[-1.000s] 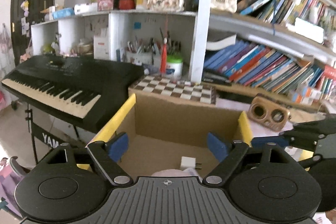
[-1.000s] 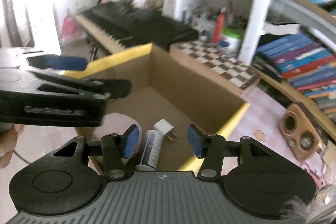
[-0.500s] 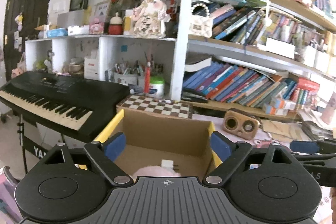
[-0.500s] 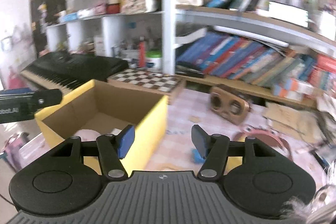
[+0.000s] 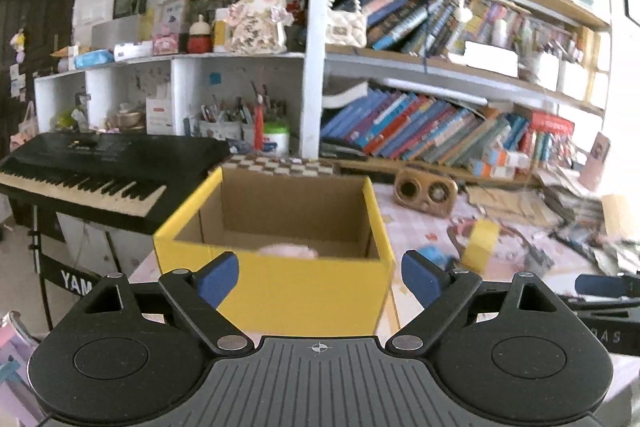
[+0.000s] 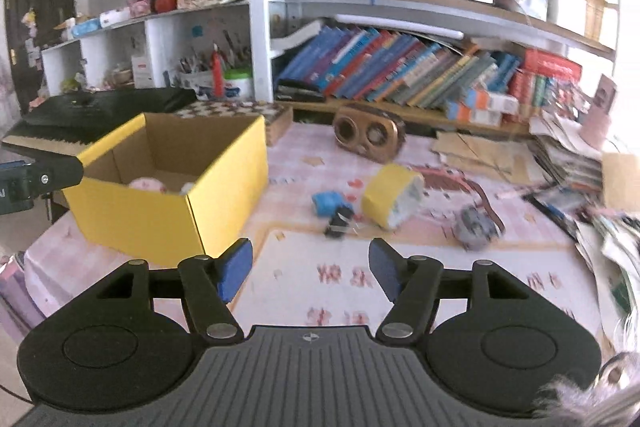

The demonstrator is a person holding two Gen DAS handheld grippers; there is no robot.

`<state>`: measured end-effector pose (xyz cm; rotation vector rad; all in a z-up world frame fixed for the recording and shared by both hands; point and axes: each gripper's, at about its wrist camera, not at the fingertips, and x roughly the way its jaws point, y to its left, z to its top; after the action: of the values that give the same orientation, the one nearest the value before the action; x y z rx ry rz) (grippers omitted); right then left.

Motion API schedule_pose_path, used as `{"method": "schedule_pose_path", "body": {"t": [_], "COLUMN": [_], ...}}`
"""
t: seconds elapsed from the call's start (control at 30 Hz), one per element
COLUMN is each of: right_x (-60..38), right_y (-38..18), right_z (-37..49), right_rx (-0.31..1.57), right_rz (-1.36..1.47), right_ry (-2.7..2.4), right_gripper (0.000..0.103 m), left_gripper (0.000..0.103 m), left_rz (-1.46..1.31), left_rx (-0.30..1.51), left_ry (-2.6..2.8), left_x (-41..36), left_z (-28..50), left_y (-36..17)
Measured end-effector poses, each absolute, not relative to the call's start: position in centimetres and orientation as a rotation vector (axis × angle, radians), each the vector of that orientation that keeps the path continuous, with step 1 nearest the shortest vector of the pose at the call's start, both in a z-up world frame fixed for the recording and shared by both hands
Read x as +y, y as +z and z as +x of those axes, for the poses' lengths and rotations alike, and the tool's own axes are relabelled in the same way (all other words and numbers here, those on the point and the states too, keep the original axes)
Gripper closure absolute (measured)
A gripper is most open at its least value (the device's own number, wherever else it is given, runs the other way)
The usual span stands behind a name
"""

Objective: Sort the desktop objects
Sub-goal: 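Lift both open tools out of the yellow box and withdraw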

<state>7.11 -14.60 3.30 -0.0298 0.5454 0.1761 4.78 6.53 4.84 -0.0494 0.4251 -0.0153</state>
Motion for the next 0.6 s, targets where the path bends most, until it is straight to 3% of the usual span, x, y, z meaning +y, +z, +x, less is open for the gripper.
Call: {"method": "schedule_pose_path", "body": {"t": [0.6], "right_x": [-15.4], "right_y": [-0.1], "right_z": [-0.9], "right_rx": [0.644], "right_rz": [0.0], "right_ry": [0.055], "right_gripper": [0.031], "left_gripper": [0.012], "left_rz": [0.055], "left_rx": [0.532], "left_ry": [-0.169], "left_x": [3.4], "left_z": [-0.4], "left_y": [1.6]}}
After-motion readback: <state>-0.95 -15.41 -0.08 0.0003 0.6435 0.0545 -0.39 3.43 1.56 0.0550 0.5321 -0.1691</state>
